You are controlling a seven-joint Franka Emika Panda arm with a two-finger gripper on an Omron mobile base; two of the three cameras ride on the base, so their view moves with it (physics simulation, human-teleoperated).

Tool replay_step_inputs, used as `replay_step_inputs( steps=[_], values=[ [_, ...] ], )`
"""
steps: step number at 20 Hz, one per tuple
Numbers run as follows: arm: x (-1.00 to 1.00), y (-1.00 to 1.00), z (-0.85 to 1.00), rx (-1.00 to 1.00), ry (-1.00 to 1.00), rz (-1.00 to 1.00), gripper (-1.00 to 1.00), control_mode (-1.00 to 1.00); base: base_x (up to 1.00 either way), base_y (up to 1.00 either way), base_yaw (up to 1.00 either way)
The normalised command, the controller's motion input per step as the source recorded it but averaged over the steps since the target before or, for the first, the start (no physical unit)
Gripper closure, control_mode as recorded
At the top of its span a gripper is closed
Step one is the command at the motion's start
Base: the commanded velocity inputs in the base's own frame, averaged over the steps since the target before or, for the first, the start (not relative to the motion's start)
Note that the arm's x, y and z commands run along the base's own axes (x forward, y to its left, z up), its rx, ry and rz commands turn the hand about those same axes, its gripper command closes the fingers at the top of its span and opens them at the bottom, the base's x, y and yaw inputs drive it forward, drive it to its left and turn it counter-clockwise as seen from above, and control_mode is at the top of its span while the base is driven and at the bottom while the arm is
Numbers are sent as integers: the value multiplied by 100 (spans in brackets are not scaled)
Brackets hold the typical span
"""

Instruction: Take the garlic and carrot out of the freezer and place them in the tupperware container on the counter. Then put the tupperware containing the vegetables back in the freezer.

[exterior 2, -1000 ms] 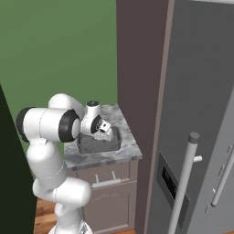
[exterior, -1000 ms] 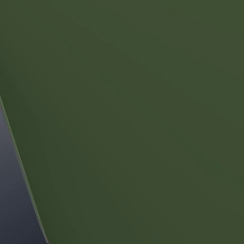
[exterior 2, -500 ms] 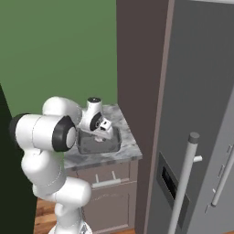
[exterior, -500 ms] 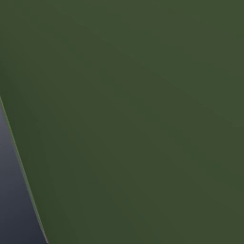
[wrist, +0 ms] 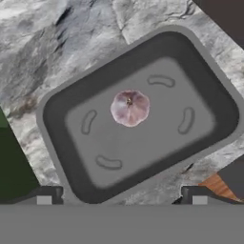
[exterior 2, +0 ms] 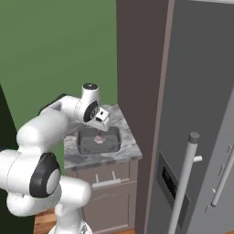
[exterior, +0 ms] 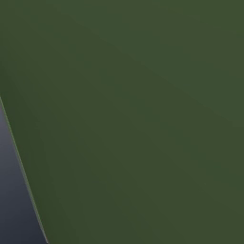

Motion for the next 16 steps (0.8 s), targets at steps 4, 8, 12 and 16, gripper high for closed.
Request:
replay_step_inputs(
  steps=[4, 8, 12, 16],
  values=[
    [-90, 0, 100, 2, 0, 0, -100, -100, 0, 0, 0],
    [-97, 0, 100, 2, 0, 0, -100, -100, 0, 0, 0],
    [-100, 0, 100, 0, 1, 0, -100, -100, 0, 0, 0],
    [-83, 2, 100, 0, 7, 0, -100, -100, 0, 0, 0]
  ],
)
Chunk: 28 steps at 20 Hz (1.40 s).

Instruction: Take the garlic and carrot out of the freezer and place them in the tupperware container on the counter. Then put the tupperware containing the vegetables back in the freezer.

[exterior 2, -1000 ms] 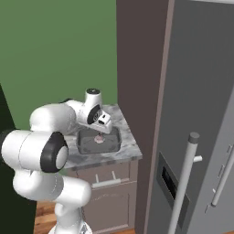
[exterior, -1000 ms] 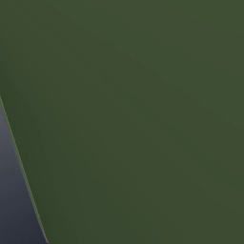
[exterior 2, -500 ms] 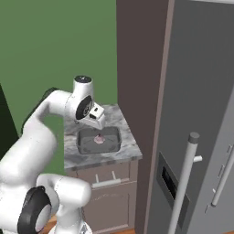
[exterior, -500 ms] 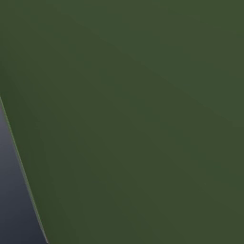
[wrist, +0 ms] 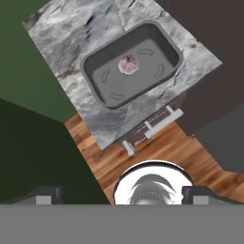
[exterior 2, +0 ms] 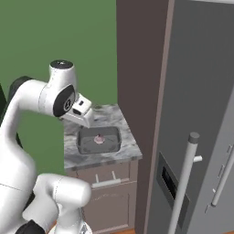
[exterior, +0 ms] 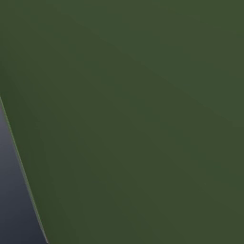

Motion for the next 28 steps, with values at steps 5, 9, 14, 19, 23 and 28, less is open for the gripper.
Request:
replay_step_inputs(
  steps=[5, 9, 14, 19, 23, 28],
  values=[
    [-62, 2, 91, -4, 4, 0, -100, -100, 0, 0, 0],
    [-49, 1, 33, -15, -1, 0, -100, -100, 0, 0, 0],
    [-44, 7, -6, -21, -8, -3, -100, -100, 0, 0, 0],
    [-17, 0, -37, -16, -4, -2, -100, -100, 0, 0, 0],
    [0, 0, 0, 0, 0, 0, -100, 100, -59, 0, 0],
    [0, 0, 0, 0, 0, 0, -100, 100, -100, 0, -7]
  ],
)
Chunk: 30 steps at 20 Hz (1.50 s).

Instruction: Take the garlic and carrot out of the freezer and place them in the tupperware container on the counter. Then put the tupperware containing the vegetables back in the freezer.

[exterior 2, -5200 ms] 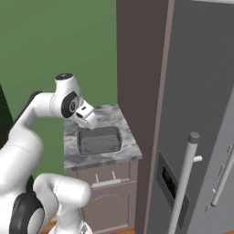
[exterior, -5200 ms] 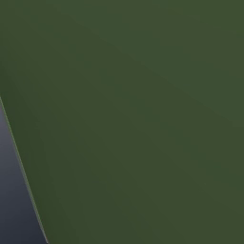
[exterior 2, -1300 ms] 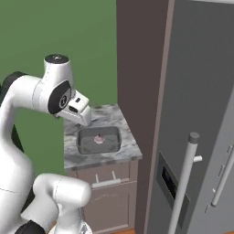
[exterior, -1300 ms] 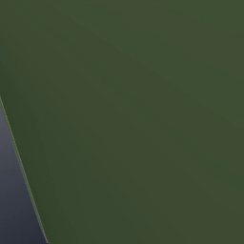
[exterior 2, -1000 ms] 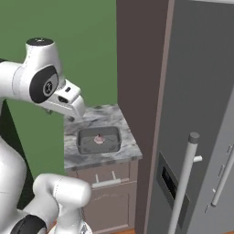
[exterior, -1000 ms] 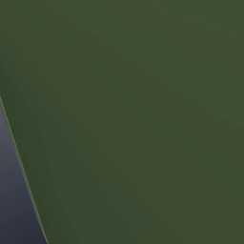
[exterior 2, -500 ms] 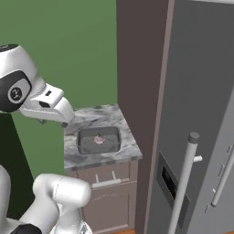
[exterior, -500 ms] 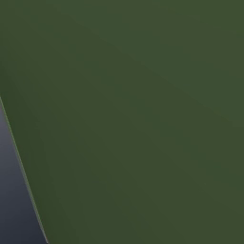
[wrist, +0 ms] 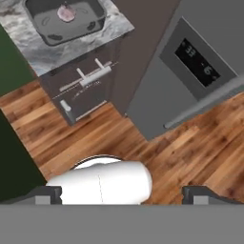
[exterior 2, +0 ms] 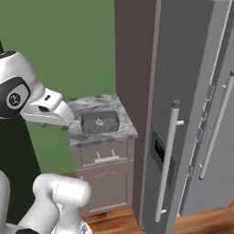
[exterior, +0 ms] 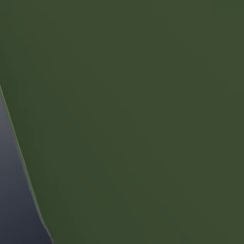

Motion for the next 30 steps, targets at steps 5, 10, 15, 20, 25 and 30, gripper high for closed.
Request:
replay_step_inputs(
  steps=[5, 10, 15, 20, 25, 30],
  values=[
    [0, 0, 0, 0, 0, 0, -100, 100, -98, -5, -44],
    [0, 0, 0, 0, 0, 0, -100, 100, -61, -5, -73],
    [0, 0, 0, 0, 0, 0, -100, 100, -32, -47, -70],
    [0, 0, 0, 0, 0, 0, -100, 100, 3, -89, -49],
    [0, 0, 0, 0, 0, 0, -100, 100, 80, -77, -26],
    [0, 0, 0, 0, 0, 0, -100, 100, 100, -57, -2]
  ],
)
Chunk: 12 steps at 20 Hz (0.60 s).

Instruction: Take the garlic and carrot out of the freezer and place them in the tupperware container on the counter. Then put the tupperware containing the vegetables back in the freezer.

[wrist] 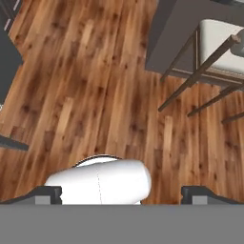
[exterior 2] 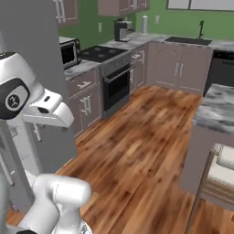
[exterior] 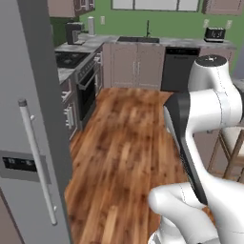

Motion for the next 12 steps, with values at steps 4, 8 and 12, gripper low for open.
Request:
replay_step_inputs(
  steps=[4, 8, 12],
  values=[
    [0, 0, 0, 0, 0, 0, -100, 100, 100, -37, 28],
    [0, 0, 0, 0, 0, 0, -100, 100, 100, -12, 48],
    [0, 0, 0, 0, 0, 0, -100, 100, 100, -1, 57]
  ],
)
